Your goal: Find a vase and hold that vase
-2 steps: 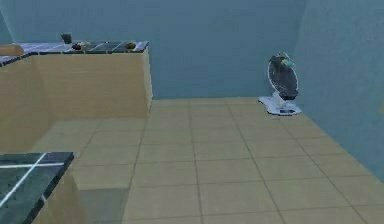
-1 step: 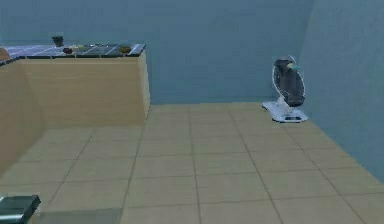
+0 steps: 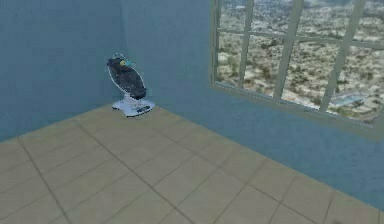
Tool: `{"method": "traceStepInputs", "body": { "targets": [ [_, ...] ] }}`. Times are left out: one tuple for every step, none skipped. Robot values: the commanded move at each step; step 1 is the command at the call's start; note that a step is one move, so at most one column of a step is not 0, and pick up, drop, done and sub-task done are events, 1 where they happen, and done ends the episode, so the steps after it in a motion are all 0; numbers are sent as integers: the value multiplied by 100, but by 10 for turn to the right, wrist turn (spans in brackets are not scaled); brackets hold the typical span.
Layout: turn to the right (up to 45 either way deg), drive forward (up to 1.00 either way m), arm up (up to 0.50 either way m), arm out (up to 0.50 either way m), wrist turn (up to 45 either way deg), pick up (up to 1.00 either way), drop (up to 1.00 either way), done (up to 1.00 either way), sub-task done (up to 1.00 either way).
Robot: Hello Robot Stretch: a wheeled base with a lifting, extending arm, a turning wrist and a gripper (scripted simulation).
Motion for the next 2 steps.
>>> {"method": "traceStepInputs", "body": {
  "targets": [
    [180,0,0,0,0,0,0,0,0],
    [0,20,0,0,0,0,0,0,0]
  ]
}}
